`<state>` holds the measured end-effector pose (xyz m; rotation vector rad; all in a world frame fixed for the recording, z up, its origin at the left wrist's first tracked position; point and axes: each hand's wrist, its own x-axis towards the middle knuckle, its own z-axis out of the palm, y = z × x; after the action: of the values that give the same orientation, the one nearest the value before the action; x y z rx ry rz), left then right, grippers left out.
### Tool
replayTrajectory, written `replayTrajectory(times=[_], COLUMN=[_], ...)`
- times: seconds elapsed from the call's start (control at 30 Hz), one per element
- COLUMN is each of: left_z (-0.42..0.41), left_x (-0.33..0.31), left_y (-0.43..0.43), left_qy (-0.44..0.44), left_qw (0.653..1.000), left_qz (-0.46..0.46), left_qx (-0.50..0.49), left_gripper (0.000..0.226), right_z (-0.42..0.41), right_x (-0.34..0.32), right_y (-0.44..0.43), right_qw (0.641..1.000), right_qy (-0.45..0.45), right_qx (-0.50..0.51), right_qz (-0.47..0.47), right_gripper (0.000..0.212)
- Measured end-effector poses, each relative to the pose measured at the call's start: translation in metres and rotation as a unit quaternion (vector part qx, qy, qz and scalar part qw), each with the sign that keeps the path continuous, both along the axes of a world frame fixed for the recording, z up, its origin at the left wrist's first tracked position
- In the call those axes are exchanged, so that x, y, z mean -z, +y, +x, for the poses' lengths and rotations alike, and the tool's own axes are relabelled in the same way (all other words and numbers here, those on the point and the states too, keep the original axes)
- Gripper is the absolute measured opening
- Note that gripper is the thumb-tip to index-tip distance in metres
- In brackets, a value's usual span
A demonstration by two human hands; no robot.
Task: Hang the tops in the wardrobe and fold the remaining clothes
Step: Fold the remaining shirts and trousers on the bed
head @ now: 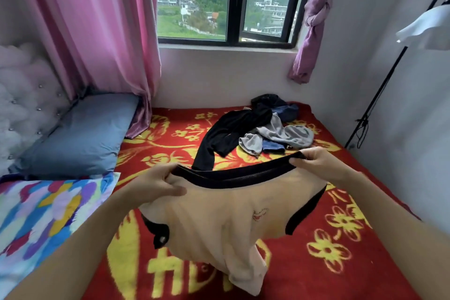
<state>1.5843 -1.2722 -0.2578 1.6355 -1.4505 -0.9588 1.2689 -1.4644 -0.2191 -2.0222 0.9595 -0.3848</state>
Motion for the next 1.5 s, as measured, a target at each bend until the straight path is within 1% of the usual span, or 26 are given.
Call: replayTrajectory(times=[0.03, 0.07, 0.1, 0.13, 0.17, 0.23, 0.33, 0.37, 0.47, 0.5, 0.57, 0.6, 0.67, 0.73, 0.77, 0.83, 0.93, 1.0, 1.1, 1.17, 1.2, 1.3, 1.37, 1.4, 1.47, 1.5], left_z=[0.002, 0.003, -0.001, -0.004, -0.008, -0.018, -0.032, -0.040, -0.069, -0.083, -0.108, -0.124, -0.141, -0.156, -0.163, -0.172, -0.177, -0.181, -0.184, -0.182, -0.179, -0.171, -0.161, -0.155, -0.142, -0.133], left_x=[0.005, 0.009, 0.015, 0.019, 0.022, 0.023, 0.024, 0.024, 0.031, 0.037, 0.044, 0.047, 0.045, 0.032, 0.023, 0.000, -0.032, -0.054, -0.080, -0.096, -0.100, -0.100, -0.092, -0.085, -0.071, -0.063], left_y=[0.002, 0.002, 0.006, 0.008, 0.014, 0.028, 0.051, 0.062, 0.094, 0.107, 0.127, 0.142, 0.160, 0.180, 0.188, 0.197, 0.205, 0.209, 0.213, 0.210, 0.207, 0.195, 0.184, 0.179, 0.168, 0.159], left_qy=[0.007, 0.013, 0.013, 0.006, -0.002, -0.006, 0.014, 0.020, 0.000, -0.011, -0.018, -0.012, -0.004, -0.009, -0.013, -0.036, -0.053, -0.051, -0.027, 0.003, 0.003, -0.027, -0.025, -0.022, -0.018, -0.008], left_qw=[1.000, 0.999, 0.997, 0.996, 0.995, 0.995, 0.995, 0.995, 0.996, 0.996, 0.997, 0.996, 0.997, 0.996, 0.995, 0.992, 0.980, 0.973, 0.969, 0.968, 0.967, 0.969, 0.974, 0.975, 0.975, 0.976], left_qz=[0.026, 0.051, 0.074, 0.083, 0.087, 0.076, 0.068, 0.070, 0.073, 0.069, 0.057, 0.049, 0.039, 0.037, 0.024, -0.014, -0.063, -0.089, -0.133, -0.167, -0.184, -0.179, -0.153, -0.140, -0.117, -0.110], left_qx=[0.006, -0.002, -0.018, -0.035, -0.049, -0.069, -0.071, -0.067, -0.057, -0.054, -0.057, -0.068, -0.071, -0.081, -0.091, -0.119, -0.183, -0.207, -0.206, -0.185, -0.176, -0.169, -0.164, -0.171, -0.186, -0.189], left_gripper=[0.034, 0.030, 0.036, 0.048, 0.053, 0.043, 0.034, 0.035, 0.053, 0.051, 0.038, 0.038, 0.048, 0.031, 0.028, 0.036, 0.024, 0.025, 0.022, 0.009, 0.012, 0.018, 0.011, 0.010, 0.021, 0.018], right_z=[-0.003, -0.004, -0.010, -0.013, -0.020, -0.033, -0.054, -0.063, -0.092, -0.107, -0.131, -0.146, -0.163, -0.177, -0.183, -0.188, -0.187, -0.185, -0.183, -0.181, -0.179, -0.169, -0.162, -0.158, -0.147, -0.139], right_x=[0.006, 0.010, 0.017, 0.021, 0.023, 0.025, 0.027, 0.029, 0.039, 0.046, 0.054, 0.056, 0.058, 0.053, 0.047, 0.028, -0.004, -0.017, -0.030, -0.038, -0.041, -0.038, -0.028, -0.021, -0.009, -0.002], right_y=[0.007, 0.011, 0.020, 0.024, 0.030, 0.038, 0.054, 0.061, 0.087, 0.094, 0.108, 0.121, 0.133, 0.148, 0.154, 0.161, 0.167, 0.166, 0.162, 0.161, 0.159, 0.149, 0.133, 0.126, 0.114, 0.104], right_qw=[1.000, 0.999, 0.999, 0.999, 0.999, 0.998, 0.999, 0.999, 1.000, 1.000, 0.999, 0.999, 0.999, 1.000, 1.000, 0.998, 0.986, 0.975, 0.949, 0.932, 0.928, 0.930, 0.931, 0.933, 0.941, 0.946], right_qy=[0.010, 0.015, 0.017, 0.019, 0.023, 0.018, 0.003, 0.005, 0.019, 0.021, 0.030, 0.037, 0.034, 0.011, -0.005, -0.040, -0.085, -0.113, -0.179, -0.218, -0.226, -0.168, -0.121, -0.102, -0.073, -0.063], right_qx=[0.002, 0.011, 0.021, 0.025, 0.030, 0.041, 0.027, 0.022, 0.013, 0.015, 0.014, 0.003, -0.007, -0.004, -0.002, -0.001, 0.012, 0.045, 0.104, 0.124, 0.125, 0.104, 0.098, 0.097, 0.089, 0.079], right_qz=[-0.015, -0.026, -0.027, -0.034, -0.039, -0.048, -0.037, -0.033, -0.021, -0.014, -0.003, 0.000, 0.003, -0.006, -0.016, -0.052, -0.140, -0.185, -0.238, -0.261, -0.268, -0.310, -0.330, -0.331, -0.317, -0.308], right_gripper=[0.059, 0.065, 0.064, 0.058, 0.051, 0.045, 0.062, 0.063, 0.050, 0.051, 0.048, 0.044, 0.041, 0.043, 0.040, 0.035, 0.040, 0.039, 0.037, 0.034, 0.033, 0.037, 0.044, 0.046, 0.047, 0.046])
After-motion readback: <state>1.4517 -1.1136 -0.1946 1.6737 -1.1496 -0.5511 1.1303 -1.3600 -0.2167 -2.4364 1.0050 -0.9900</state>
